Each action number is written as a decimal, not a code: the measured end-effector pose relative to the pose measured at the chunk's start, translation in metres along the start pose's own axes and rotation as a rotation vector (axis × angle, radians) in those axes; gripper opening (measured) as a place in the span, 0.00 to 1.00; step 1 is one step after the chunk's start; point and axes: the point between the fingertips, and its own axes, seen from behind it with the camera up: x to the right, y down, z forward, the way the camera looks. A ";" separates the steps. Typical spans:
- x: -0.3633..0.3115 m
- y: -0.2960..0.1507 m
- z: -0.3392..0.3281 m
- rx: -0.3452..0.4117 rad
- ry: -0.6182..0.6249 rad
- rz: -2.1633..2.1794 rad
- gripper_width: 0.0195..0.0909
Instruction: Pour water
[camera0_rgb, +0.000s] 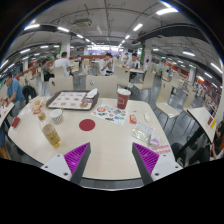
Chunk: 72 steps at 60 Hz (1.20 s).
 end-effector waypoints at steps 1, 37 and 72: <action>-0.001 0.001 0.000 -0.002 -0.001 -0.001 0.92; -0.194 0.044 0.006 0.005 -0.109 0.001 0.92; -0.262 -0.011 0.131 0.214 -0.043 0.092 0.38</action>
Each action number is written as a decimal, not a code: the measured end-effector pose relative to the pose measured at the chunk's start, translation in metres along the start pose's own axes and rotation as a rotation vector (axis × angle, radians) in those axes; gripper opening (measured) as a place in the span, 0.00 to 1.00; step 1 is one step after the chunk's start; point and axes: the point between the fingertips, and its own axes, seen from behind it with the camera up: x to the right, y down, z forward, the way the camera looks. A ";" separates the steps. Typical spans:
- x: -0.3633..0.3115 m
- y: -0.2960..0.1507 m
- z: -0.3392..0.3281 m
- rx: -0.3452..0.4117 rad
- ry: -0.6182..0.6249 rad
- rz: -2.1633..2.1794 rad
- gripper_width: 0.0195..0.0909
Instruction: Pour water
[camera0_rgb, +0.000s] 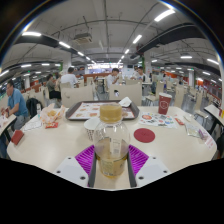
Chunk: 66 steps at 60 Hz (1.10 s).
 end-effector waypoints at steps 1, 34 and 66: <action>-0.001 0.000 0.000 0.002 -0.001 -0.001 0.38; 0.078 -0.137 0.011 0.035 0.358 -0.597 0.26; 0.036 -0.147 0.126 0.016 0.527 -2.047 0.26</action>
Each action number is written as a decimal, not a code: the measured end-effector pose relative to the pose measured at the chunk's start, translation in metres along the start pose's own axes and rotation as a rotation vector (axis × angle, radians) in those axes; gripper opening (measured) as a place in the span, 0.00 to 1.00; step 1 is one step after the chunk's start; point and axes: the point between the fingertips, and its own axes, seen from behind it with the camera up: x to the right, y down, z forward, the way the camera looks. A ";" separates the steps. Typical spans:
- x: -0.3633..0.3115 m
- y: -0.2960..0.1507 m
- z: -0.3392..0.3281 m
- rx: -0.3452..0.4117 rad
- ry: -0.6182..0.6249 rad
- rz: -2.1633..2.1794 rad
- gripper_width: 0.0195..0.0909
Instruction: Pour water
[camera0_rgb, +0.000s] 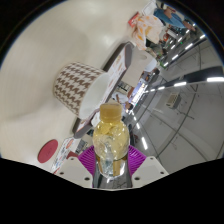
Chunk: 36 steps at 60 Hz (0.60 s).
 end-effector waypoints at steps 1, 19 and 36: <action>-0.002 -0.001 0.000 0.000 -0.005 -0.015 0.26; 0.004 0.007 -0.003 0.023 -0.081 0.272 0.26; 0.033 0.061 -0.027 0.046 -0.259 1.242 0.26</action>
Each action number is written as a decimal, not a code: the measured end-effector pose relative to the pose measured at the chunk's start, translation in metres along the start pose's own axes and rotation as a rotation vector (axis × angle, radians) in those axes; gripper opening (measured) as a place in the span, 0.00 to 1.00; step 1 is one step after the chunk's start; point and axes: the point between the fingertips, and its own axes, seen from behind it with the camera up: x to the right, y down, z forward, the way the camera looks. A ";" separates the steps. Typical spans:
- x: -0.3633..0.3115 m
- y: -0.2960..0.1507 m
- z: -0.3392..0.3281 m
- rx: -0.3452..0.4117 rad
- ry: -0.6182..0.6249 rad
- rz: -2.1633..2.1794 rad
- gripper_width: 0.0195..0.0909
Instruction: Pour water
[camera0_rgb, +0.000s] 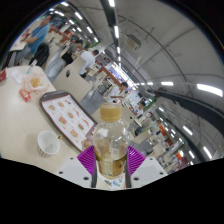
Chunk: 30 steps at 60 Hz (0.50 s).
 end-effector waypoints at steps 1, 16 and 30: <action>0.000 0.001 0.000 0.002 -0.008 0.045 0.26; -0.022 0.066 0.028 -0.055 -0.199 0.595 0.26; -0.061 0.118 0.047 -0.107 -0.295 0.723 0.26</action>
